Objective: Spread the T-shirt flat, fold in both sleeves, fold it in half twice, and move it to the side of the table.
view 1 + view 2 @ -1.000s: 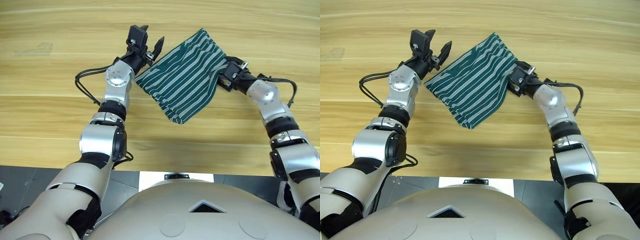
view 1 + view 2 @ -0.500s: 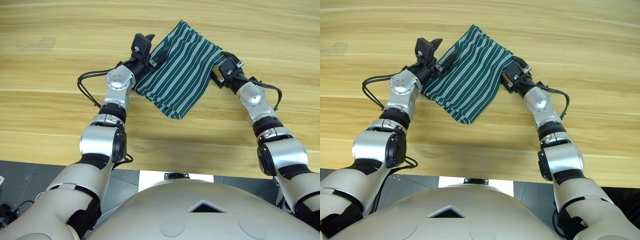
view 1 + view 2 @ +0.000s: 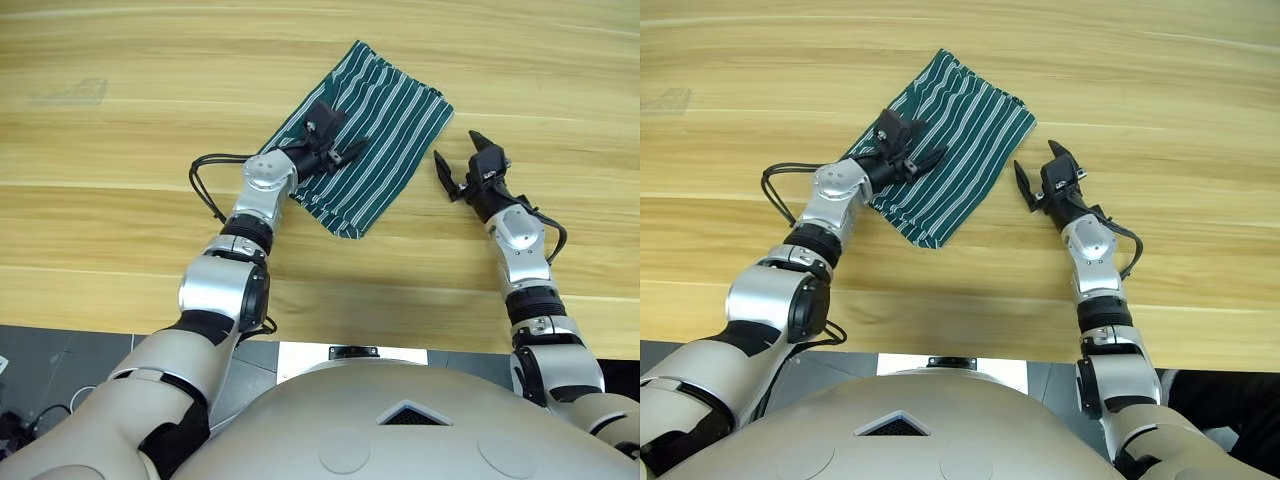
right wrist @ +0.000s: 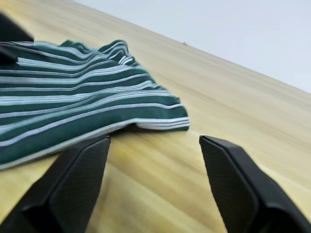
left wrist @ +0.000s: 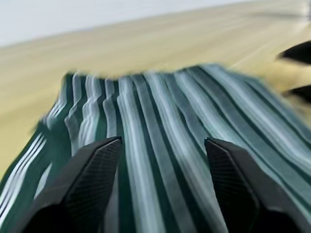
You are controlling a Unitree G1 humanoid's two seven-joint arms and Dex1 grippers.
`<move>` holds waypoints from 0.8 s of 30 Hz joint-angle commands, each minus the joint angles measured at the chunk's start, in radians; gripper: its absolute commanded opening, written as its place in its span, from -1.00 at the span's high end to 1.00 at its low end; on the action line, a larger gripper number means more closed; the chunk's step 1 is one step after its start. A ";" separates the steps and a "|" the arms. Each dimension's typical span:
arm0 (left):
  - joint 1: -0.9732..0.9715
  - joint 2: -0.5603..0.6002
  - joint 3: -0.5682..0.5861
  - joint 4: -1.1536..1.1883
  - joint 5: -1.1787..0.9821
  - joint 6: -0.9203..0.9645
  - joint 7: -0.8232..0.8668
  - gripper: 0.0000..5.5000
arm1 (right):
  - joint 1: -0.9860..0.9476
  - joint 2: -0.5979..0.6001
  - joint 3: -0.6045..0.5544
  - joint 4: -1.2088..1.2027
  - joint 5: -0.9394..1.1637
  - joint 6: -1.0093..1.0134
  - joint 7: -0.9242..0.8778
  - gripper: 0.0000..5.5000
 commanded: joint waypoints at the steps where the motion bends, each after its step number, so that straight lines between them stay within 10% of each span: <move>1: 0.000 0.014 0.031 0.022 -0.008 0.076 0.091 -0.15 | 0.040 0.004 -0.026 -0.055 0.022 0.034 0.000 -0.24; 12: 0.357 -0.187 0.037 -0.151 -0.081 0.260 0.141 -0.15 | 0.051 -0.003 -0.090 -0.201 0.045 0.136 -0.034 -0.24; 24: 1.171 -0.070 -0.138 -1.392 -0.264 0.882 0.185 -0.15 | 0.006 0.012 -0.070 -0.176 0.016 0.171 -0.047 -0.24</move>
